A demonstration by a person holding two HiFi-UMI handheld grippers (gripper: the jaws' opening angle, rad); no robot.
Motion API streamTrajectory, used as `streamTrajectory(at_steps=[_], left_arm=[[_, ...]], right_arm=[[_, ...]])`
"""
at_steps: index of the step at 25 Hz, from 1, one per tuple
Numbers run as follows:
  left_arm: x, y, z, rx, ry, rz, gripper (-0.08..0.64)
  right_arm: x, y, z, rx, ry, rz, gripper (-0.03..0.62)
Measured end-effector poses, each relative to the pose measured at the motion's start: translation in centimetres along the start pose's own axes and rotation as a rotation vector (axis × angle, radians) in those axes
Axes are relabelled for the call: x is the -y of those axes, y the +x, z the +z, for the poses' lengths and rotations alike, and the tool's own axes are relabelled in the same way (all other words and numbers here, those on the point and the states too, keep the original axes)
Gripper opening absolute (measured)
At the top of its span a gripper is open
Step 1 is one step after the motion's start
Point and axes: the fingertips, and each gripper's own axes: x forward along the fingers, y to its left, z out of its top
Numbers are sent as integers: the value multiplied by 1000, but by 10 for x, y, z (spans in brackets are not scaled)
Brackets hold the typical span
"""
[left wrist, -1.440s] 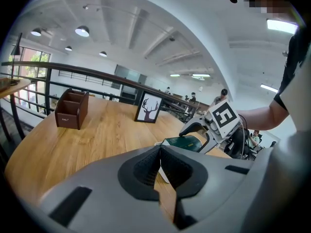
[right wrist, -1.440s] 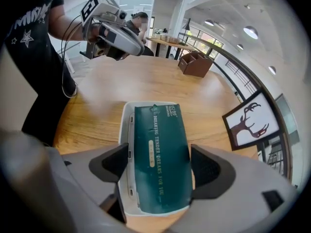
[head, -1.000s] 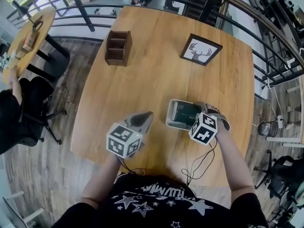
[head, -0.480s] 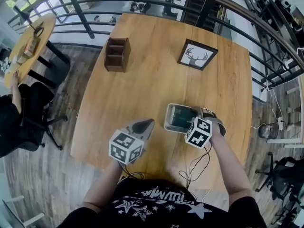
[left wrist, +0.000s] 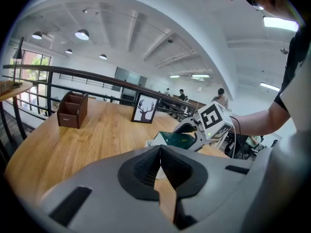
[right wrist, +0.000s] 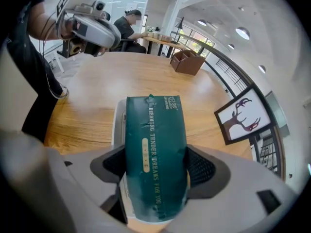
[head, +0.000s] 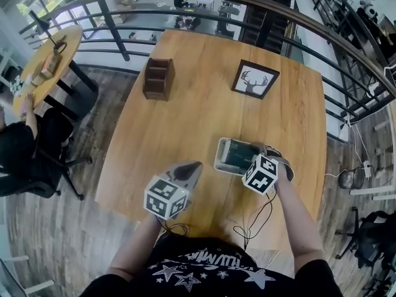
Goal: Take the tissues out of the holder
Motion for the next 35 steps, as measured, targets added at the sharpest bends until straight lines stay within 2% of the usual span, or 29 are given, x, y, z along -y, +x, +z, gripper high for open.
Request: streamTrajectory(at_steps=[5,9,16,21,29,35], left_arm=[[9,-11,2,12,0,19,14],[24,-10,6,21,12,16,14],[58,3,10,32,20,-10,14],[82,15,9,34,20,-12,14],[116,31,2,61,-31,15,14],[122,27,-11,100,-98,89,14]], right_arm=[[11,-40,8,112,84,-66,362],[21,-78,11,258,220,-100,362],[19,-134,-10,537,526,-45,362],[16,-157,-38,657,654,-2,362],[5,-171,-67,824,793,134,362],[-11,-170,-69,968,903,346,362]])
